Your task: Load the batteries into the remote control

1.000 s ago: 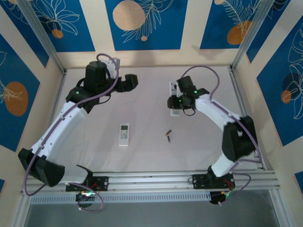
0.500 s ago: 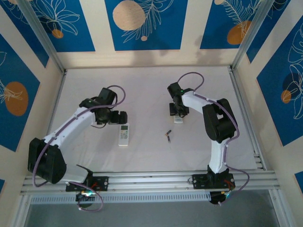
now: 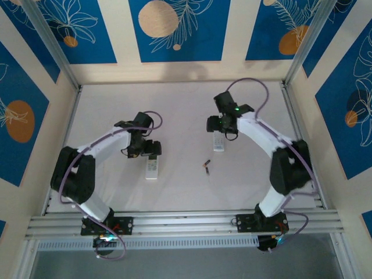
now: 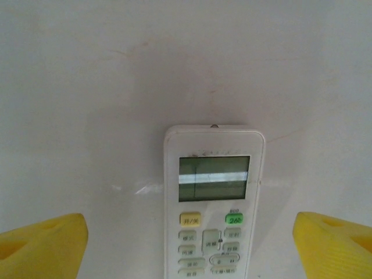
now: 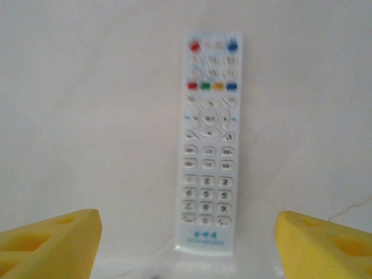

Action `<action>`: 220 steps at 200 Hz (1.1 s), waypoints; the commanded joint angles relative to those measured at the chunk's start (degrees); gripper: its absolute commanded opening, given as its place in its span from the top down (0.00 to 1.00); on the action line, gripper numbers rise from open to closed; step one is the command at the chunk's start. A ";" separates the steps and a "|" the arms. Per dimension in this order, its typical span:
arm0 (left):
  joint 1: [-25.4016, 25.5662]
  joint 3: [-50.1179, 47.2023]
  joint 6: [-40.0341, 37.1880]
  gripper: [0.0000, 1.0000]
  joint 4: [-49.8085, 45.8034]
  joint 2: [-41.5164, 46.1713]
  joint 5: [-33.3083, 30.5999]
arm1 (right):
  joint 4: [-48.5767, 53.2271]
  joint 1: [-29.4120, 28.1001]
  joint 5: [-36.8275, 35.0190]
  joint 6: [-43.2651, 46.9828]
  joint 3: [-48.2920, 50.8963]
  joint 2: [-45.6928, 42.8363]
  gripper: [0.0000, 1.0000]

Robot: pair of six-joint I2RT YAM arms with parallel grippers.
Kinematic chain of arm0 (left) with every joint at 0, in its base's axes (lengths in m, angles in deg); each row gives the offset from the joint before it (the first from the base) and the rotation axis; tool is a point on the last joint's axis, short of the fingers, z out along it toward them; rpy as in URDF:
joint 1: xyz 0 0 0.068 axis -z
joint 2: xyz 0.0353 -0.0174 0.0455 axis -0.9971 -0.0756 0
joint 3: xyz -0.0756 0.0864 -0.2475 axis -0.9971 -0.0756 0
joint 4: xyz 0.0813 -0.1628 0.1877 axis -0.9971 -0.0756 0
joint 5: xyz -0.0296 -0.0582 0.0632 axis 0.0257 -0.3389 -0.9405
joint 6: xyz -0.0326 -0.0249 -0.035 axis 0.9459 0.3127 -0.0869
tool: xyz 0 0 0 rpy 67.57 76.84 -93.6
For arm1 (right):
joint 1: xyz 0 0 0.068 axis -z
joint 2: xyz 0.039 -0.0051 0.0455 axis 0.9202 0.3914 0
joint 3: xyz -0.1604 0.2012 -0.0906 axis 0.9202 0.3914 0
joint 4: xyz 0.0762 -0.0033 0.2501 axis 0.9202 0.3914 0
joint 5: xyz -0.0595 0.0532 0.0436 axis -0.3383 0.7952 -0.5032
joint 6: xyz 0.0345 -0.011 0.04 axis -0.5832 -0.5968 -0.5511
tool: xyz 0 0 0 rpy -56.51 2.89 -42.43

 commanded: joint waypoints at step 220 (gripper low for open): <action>0.13 9.20 22.62 0.76 72.20 13.99 48.50 | -38.16 6.05 53.10 -17.87 13.08 -30.79 0.00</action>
